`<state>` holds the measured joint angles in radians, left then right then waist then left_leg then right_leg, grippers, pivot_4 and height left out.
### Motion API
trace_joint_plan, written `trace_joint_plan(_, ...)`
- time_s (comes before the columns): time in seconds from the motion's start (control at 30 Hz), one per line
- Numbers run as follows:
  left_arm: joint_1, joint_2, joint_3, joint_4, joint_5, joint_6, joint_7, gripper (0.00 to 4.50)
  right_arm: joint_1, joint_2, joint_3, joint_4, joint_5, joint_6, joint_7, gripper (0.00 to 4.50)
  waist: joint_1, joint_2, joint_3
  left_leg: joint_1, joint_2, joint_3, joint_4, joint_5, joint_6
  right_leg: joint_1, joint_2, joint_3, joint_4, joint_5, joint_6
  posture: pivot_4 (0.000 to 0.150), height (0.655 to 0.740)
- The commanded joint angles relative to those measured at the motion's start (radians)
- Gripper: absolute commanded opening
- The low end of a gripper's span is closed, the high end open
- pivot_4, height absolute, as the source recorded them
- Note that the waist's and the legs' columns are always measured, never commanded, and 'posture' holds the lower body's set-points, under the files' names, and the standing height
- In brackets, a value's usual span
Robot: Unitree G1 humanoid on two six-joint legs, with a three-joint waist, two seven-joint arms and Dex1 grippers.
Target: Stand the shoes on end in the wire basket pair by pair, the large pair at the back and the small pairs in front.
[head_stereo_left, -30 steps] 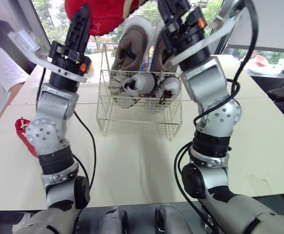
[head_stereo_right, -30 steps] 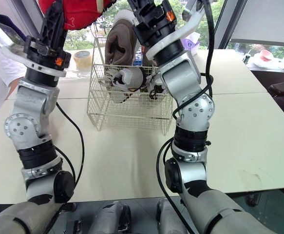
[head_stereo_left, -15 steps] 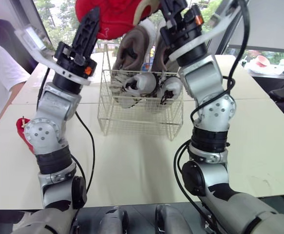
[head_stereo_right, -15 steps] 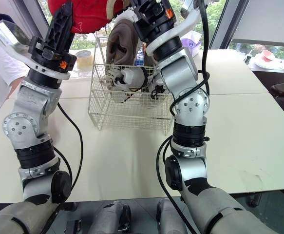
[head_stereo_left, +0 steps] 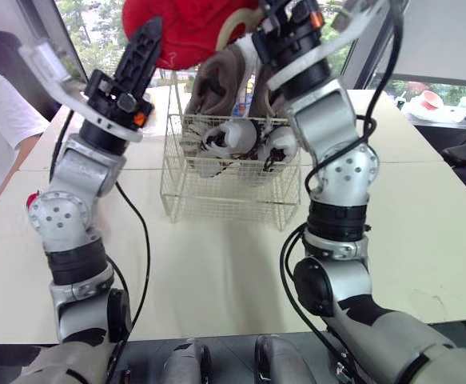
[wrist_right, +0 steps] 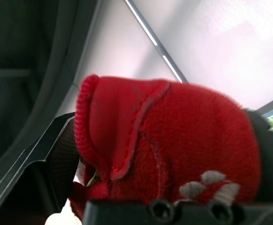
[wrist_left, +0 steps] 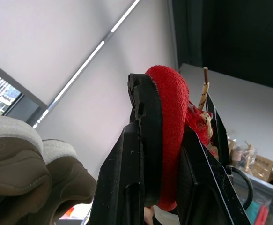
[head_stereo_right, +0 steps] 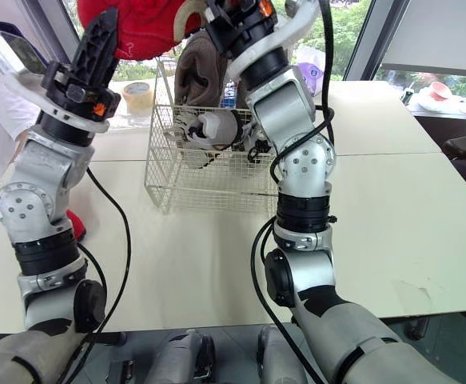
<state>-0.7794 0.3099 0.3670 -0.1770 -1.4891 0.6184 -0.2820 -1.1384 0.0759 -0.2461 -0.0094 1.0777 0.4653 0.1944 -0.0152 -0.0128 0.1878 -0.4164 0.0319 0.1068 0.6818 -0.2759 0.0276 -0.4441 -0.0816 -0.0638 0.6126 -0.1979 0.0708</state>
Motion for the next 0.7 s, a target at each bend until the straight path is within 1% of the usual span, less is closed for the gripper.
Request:
trace_joint_plan(0.03,-0.007,-0.002,0.001,-0.038,0.010,-0.019,-0.006,0.24,-0.043,0.012,-0.010,-0.008,0.034,-0.011,0.013,3.57,-0.001,0.000,0.000,0.000,0.000,0.000,0.000,0.000,0.000,0.000,0.000,0.000,0.000,0.000,0.000,0.150,0.7400)
trace_joint_plan(0.1,-0.007,-0.002,0.002,-0.035,0.018,-0.020,-0.005,0.24,-0.048,0.014,-0.012,-0.003,0.041,-0.009,0.019,2.62,-0.001,0.000,0.000,0.000,0.000,0.000,0.000,0.000,0.000,0.000,0.000,0.000,0.000,0.000,0.000,0.150,0.7400)
trace_joint_plan(0.17,-0.006,0.000,0.005,-0.030,0.022,-0.019,-0.005,0.24,-0.051,0.015,-0.012,0.000,0.044,-0.008,0.023,1.81,-0.002,0.000,0.000,0.000,0.000,0.000,0.000,0.000,0.000,0.000,0.000,0.000,0.000,0.000,0.000,0.150,0.7400)
trace_joint_plan(0.2,-0.005,0.003,0.005,-0.026,0.031,-0.020,-0.003,0.24,-0.051,0.014,-0.011,0.000,0.044,-0.006,0.025,1.45,-0.001,0.000,0.000,0.000,0.000,0.000,0.000,0.000,0.000,0.000,0.000,0.000,0.000,0.000,0.000,0.150,0.7400)
trace_joint_plan(0.23,-0.004,0.006,0.004,-0.020,0.042,-0.021,-0.001,0.24,-0.052,0.012,-0.010,-0.001,0.042,-0.006,0.026,1.26,-0.001,0.000,0.000,0.000,0.000,0.000,0.000,0.000,0.000,0.000,0.000,0.000,0.000,0.000,0.000,0.150,0.7400)
trace_joint_plan(0.27,-0.004,0.009,0.004,-0.015,0.049,-0.021,0.000,0.24,-0.053,0.012,-0.008,0.000,0.040,-0.006,0.027,1.26,-0.001,0.000,0.000,0.000,0.000,0.000,0.000,0.000,0.000,0.000,0.000,0.000,0.000,0.000,0.000,0.150,0.7400)
trace_joint_plan(0.33,-0.002,0.012,0.005,-0.007,0.049,-0.013,0.004,1.26,-0.054,0.011,-0.007,0.001,0.035,-0.007,0.027,1.23,-0.001,0.000,0.000,0.000,0.000,0.000,0.000,0.000,0.000,0.000,0.000,0.000,0.000,0.000,0.000,0.150,0.7400)
trace_joint_plan(0.37,0.000,0.016,0.005,-0.005,0.048,-0.008,0.002,1.57,-0.055,0.012,-0.006,0.002,0.033,-0.010,0.028,1.23,-0.001,0.000,0.000,0.000,0.000,0.000,0.000,0.000,0.000,0.000,0.000,0.000,0.000,0.000,0.000,0.150,0.7400)
trace_joint_plan(0.4,0.008,0.025,0.004,-0.011,0.045,0.003,0.001,2.13,-0.055,0.009,-0.005,0.001,0.027,-0.011,0.030,1.23,-0.001,0.000,0.000,0.000,0.000,0.000,0.000,0.000,0.000,0.000,0.000,0.000,0.000,0.000,0.000,0.150,0.7400)
trace_joint_plan(0.5,0.051,0.070,0.008,-0.047,0.027,0.044,0.012,3.60,-0.053,0.002,0.001,-0.007,0.013,-0.017,0.037,1.23,-0.005,0.000,0.000,0.000,0.000,0.000,0.000,0.000,0.000,0.000,0.000,0.000,0.000,0.000,0.000,0.150,0.7400)
trace_joint_plan(0.53,0.072,0.090,0.010,-0.064,0.027,0.058,0.023,4.21,-0.053,0.001,0.003,-0.011,0.009,-0.021,0.039,1.23,-0.005,0.000,0.000,0.000,0.000,0.000,0.000,0.000,0.000,-0.001,0.000,0.000,0.000,0.000,0.000,0.150,0.7400)
trace_joint_plan(0.57,0.094,0.112,0.008,-0.081,0.036,0.070,0.038,4.49,-0.053,-0.002,0.004,-0.014,0.004,-0.024,0.042,1.23,-0.006,0.000,0.000,-0.001,0.000,0.000,-0.001,0.000,0.000,-0.001,0.000,0.000,0.000,0.000,0.000,0.150,0.7400)
trace_joint_plan(0.7,0.199,0.181,-0.009,-0.184,0.055,0.113,0.085,4.49,-0.052,-0.011,0.006,-0.029,-0.026,-0.048,0.050,1.23,-0.005,0.001,0.001,-0.003,0.000,0.000,-0.001,0.000,0.000,-0.003,0.000,0.000,0.000,0.000,0.000,0.150,0.7400)
